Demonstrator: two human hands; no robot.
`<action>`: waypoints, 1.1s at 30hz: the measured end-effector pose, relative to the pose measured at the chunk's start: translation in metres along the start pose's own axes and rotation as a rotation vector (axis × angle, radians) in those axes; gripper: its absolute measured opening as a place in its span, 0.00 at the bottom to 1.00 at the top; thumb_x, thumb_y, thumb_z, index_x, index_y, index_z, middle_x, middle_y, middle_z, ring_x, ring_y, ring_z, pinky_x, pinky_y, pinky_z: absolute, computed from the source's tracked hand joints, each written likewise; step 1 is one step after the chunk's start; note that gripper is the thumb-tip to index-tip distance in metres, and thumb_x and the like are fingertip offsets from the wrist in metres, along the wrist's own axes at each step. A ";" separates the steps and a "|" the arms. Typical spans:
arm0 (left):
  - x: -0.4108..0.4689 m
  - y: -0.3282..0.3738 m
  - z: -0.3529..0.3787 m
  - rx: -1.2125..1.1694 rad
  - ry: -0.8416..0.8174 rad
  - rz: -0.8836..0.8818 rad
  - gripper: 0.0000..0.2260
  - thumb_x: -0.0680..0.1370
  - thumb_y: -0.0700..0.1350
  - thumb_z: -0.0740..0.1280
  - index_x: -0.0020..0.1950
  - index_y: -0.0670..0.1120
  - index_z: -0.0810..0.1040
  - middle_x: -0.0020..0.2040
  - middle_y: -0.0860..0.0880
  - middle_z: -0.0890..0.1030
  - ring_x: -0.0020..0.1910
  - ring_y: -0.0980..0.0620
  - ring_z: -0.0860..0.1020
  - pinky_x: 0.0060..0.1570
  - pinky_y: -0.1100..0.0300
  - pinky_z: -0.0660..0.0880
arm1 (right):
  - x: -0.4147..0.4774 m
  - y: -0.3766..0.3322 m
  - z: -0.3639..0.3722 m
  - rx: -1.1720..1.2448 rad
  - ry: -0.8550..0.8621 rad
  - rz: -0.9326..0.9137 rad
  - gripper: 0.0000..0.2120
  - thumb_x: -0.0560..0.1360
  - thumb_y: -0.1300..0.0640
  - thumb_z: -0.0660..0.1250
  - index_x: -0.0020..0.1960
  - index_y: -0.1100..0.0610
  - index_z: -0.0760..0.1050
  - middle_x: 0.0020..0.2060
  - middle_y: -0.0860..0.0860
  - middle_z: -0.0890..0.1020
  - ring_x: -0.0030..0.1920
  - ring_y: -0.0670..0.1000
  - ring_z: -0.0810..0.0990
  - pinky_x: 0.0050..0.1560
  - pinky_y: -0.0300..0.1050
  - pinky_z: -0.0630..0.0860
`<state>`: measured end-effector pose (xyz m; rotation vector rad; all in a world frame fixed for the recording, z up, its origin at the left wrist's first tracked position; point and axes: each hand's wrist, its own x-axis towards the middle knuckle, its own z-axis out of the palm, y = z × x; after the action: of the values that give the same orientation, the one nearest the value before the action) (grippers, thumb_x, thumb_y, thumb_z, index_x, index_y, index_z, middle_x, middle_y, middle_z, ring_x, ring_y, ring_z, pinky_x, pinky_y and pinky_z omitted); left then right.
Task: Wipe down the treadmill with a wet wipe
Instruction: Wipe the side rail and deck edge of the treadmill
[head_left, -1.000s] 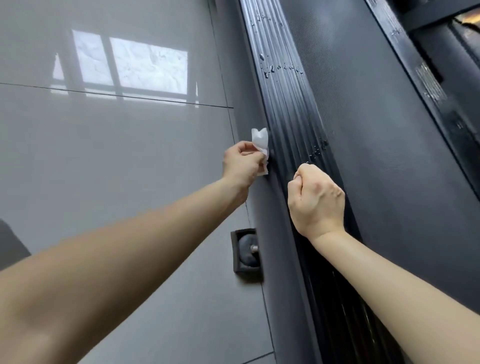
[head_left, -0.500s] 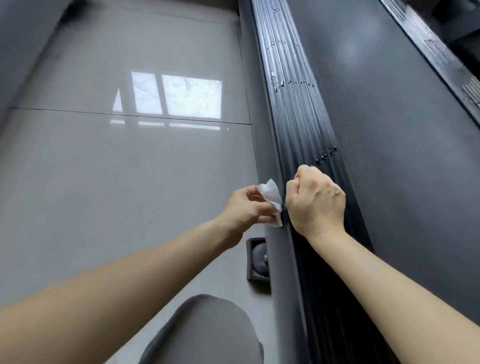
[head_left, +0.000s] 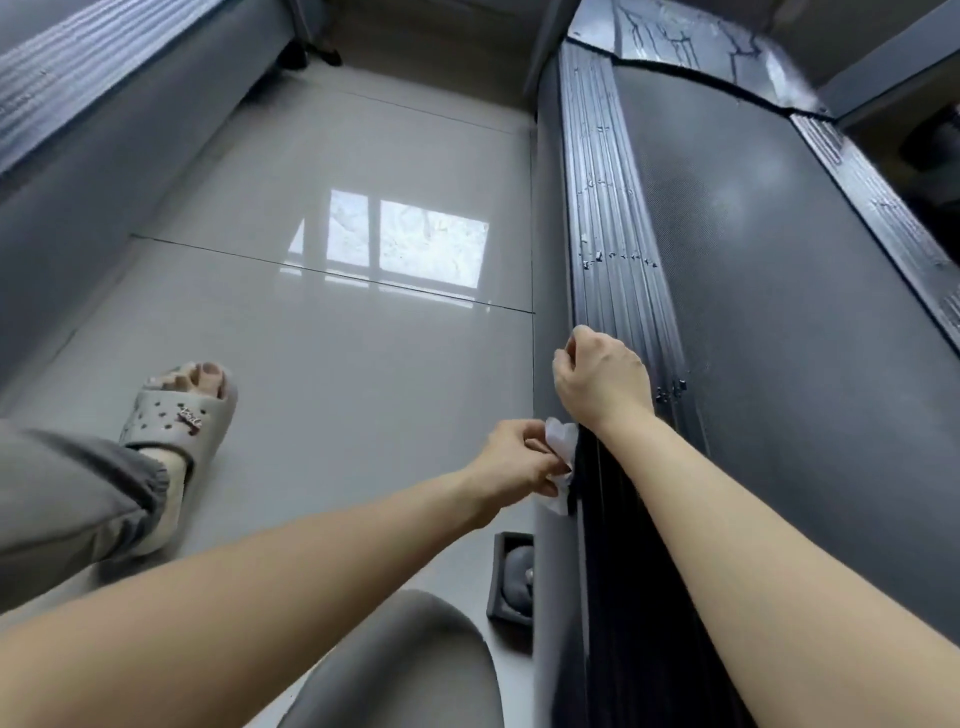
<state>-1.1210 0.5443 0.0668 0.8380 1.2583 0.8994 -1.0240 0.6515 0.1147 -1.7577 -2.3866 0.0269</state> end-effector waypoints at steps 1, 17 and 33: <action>0.012 -0.002 -0.001 -0.017 0.052 0.014 0.06 0.76 0.30 0.66 0.51 0.35 0.81 0.40 0.44 0.82 0.36 0.51 0.80 0.40 0.62 0.79 | 0.008 0.001 0.005 0.016 0.018 -0.021 0.11 0.83 0.53 0.59 0.52 0.60 0.74 0.47 0.60 0.83 0.49 0.64 0.81 0.44 0.51 0.68; 0.136 0.012 -0.007 -0.208 0.281 0.189 0.06 0.80 0.43 0.68 0.44 0.50 0.74 0.36 0.55 0.78 0.33 0.59 0.72 0.35 0.65 0.70 | 0.018 0.010 0.021 0.004 0.165 -0.007 0.07 0.83 0.55 0.62 0.47 0.56 0.72 0.28 0.50 0.78 0.30 0.60 0.77 0.35 0.48 0.64; 0.197 0.004 -0.030 -0.366 0.245 0.054 0.07 0.80 0.38 0.64 0.44 0.48 0.74 0.40 0.51 0.76 0.38 0.53 0.72 0.36 0.63 0.68 | 0.095 0.000 0.031 -0.098 0.172 0.156 0.08 0.84 0.52 0.59 0.56 0.57 0.70 0.40 0.55 0.82 0.42 0.63 0.80 0.41 0.50 0.64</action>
<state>-1.1351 0.7254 -0.0149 0.4824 1.2314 1.2598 -1.0558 0.7447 0.0971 -1.9022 -2.1603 -0.2157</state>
